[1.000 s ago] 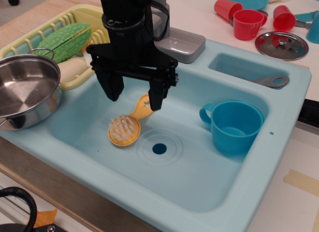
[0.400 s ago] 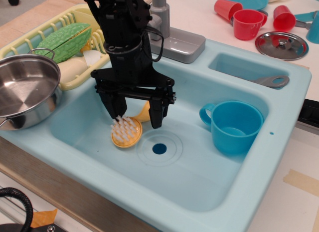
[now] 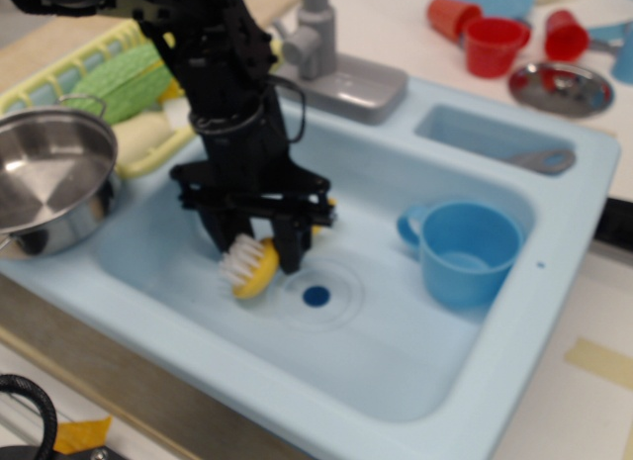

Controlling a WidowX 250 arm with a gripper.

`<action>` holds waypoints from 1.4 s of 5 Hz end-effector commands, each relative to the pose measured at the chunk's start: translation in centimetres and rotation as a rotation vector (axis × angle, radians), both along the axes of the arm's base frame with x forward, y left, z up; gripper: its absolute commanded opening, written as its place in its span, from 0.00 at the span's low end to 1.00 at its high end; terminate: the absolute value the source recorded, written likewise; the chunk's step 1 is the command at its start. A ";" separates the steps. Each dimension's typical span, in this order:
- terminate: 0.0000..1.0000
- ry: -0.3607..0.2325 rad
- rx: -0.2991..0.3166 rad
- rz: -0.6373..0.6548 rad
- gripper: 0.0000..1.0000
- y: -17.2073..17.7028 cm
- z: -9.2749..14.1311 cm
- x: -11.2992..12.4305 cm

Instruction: Put brush into pot or pan

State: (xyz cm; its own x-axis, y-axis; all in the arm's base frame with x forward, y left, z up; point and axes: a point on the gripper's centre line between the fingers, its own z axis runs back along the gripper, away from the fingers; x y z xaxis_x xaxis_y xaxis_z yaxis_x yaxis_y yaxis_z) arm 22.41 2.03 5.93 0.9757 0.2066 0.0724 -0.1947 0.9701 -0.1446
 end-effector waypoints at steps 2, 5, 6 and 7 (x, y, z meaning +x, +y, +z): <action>0.00 0.008 0.043 -0.036 0.00 -0.2 1.6 0.8; 0.00 -0.032 0.174 0.080 0.00 0.7 7.7 -1.2; 0.00 -0.086 0.212 0.135 0.00 2.4 10.3 -2.4; 0.00 -0.119 0.242 0.169 0.00 3.7 12.2 -3.3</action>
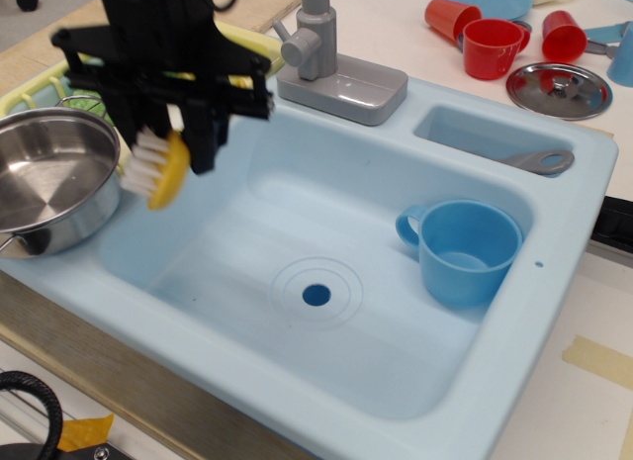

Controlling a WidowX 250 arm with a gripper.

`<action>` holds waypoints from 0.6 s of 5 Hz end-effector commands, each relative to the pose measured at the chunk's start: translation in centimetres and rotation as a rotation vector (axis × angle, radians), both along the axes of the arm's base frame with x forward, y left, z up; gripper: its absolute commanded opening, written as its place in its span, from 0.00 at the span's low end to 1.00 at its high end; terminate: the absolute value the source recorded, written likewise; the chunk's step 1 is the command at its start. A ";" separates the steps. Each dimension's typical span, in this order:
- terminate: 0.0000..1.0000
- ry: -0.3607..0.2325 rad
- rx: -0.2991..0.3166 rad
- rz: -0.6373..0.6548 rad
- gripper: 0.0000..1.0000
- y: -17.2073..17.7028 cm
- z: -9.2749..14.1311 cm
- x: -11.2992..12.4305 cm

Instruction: Put brush into pot or pan

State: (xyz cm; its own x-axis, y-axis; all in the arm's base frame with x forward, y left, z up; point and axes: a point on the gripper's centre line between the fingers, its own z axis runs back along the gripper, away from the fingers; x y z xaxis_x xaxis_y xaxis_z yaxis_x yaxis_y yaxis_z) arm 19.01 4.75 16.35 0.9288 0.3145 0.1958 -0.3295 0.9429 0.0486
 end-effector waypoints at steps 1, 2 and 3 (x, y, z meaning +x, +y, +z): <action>0.00 -0.063 0.039 0.050 0.00 2.5 2.9 -0.8; 0.00 -0.098 0.056 0.063 0.00 4.2 3.7 -1.8; 0.00 -0.106 0.031 0.071 0.00 6.4 3.6 -2.4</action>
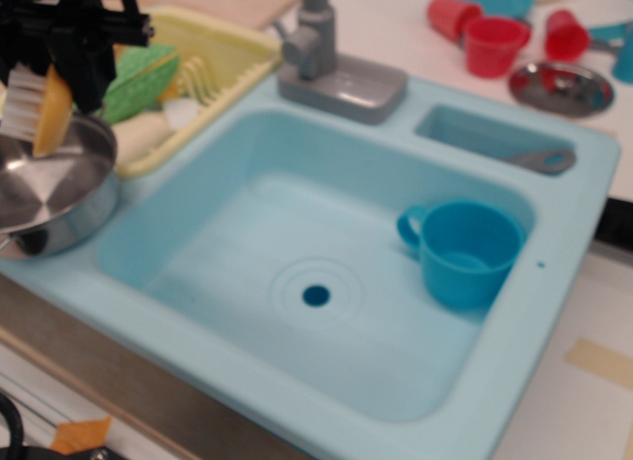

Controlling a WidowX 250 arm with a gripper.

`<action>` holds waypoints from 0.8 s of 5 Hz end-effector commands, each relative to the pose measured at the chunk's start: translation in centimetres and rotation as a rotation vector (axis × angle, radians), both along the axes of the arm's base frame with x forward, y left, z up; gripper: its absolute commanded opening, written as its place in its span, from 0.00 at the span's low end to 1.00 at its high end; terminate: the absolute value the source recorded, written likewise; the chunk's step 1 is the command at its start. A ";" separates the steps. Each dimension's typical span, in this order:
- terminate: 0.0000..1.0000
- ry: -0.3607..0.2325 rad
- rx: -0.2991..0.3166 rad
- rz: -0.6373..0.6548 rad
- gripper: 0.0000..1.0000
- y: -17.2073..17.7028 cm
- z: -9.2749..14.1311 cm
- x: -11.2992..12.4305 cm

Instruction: Put brush into pot or pan

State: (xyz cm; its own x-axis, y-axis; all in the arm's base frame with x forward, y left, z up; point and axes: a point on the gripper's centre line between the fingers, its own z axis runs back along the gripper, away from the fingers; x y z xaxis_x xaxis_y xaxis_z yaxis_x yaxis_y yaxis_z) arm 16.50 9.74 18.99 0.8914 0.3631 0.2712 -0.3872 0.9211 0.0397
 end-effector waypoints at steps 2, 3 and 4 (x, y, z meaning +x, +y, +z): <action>0.00 -0.040 -0.068 -0.069 1.00 2.7 -0.2 0.3; 0.00 -0.040 -0.068 -0.069 1.00 2.7 -0.2 0.3; 1.00 -0.040 -0.068 -0.069 1.00 2.7 -0.2 0.3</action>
